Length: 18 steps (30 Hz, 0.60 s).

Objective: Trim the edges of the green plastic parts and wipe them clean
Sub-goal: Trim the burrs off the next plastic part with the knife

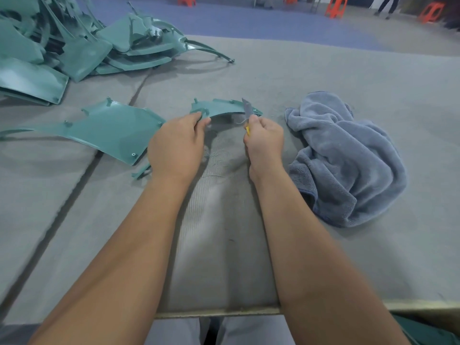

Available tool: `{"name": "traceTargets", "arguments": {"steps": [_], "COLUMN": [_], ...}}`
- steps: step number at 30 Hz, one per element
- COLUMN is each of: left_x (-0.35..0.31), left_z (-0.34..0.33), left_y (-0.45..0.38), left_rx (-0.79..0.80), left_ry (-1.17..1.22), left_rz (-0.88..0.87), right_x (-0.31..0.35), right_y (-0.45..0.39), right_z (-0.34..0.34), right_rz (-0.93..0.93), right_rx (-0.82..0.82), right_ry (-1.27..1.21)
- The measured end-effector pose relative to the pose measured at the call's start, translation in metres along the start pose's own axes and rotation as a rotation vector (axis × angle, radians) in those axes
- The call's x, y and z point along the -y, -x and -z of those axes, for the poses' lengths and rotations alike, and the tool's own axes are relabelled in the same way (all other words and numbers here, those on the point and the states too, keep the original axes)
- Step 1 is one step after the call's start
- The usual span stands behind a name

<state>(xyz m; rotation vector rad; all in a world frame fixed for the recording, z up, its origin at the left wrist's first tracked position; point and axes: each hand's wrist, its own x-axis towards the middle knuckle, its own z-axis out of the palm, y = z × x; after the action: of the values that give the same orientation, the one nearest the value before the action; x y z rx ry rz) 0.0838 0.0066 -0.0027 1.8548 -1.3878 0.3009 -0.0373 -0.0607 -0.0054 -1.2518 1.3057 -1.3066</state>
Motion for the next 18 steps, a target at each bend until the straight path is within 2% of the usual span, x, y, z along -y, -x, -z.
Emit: {"name": "traceTargets", "arguments": {"steps": [5,18], "left_x": [0.0,0.0], "left_z": [-0.001,0.002], "left_y": [-0.001,0.0], "left_rx": [0.006,0.003], "left_ry": [-0.015,-0.004], "left_rz": [0.02,0.045], "right_x": [-0.003,0.003], "right_y": [0.003,0.007], "right_z": [-0.006,0.006], "right_rz": [0.109,0.039], "right_rx": [0.096,0.264], "right_ry": [0.14,-0.048]}}
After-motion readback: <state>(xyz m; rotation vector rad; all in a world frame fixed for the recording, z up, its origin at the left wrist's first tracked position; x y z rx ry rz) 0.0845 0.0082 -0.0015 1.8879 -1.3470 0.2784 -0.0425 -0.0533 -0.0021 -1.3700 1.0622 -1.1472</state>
